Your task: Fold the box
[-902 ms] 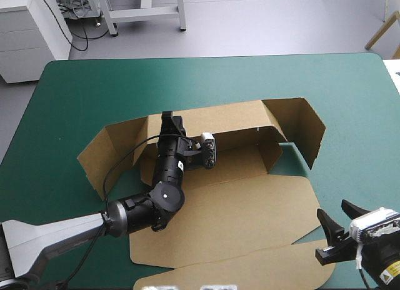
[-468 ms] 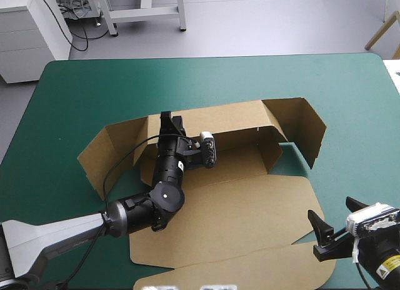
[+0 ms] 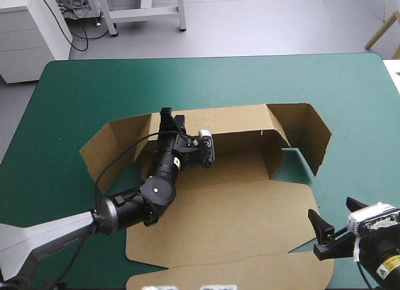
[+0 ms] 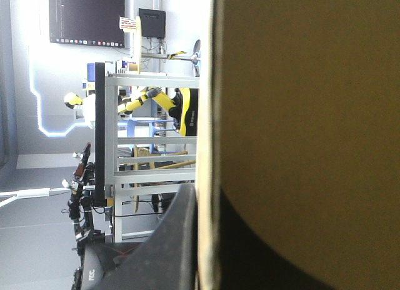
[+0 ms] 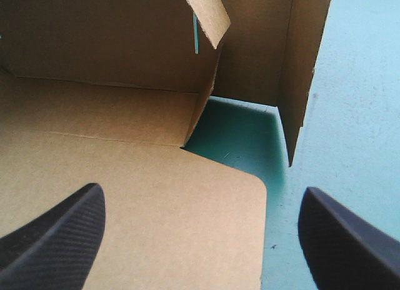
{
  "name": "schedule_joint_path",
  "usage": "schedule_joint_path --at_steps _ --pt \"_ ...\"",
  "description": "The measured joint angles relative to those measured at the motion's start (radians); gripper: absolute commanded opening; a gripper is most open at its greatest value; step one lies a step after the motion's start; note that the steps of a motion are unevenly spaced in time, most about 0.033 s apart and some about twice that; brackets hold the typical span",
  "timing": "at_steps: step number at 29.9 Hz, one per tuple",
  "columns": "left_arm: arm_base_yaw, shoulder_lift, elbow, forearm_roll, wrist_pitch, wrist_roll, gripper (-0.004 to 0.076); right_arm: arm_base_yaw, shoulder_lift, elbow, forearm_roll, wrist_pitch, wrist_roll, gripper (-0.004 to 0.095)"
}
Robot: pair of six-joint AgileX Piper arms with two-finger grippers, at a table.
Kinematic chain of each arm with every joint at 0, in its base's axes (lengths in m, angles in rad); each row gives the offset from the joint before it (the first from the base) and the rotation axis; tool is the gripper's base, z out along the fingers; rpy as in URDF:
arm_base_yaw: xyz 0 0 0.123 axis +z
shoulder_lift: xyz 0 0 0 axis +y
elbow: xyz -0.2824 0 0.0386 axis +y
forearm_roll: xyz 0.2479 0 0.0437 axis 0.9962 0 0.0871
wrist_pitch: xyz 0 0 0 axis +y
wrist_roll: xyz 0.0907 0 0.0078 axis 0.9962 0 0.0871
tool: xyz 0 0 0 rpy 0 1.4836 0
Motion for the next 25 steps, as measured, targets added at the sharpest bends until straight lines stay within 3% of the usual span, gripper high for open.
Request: schedule_joint_path --at_steps 7,17,25 --pt "0.002 -0.076 0.008 -0.007 -0.106 0.012 -0.0010 0.000 0.000 0.000 -0.001 0.000 0.003 0.0779" --pt "0.002 -0.120 0.021 -0.006 -0.125 0.020 -0.0010 0.000 0.009 -0.004 -0.005 0.001 0.061 0.0779" --pt "0.002 -0.120 0.090 0.012 -0.126 0.024 -0.0010 0.000 0.224 -0.159 -0.029 0.036 0.145 0.0781"
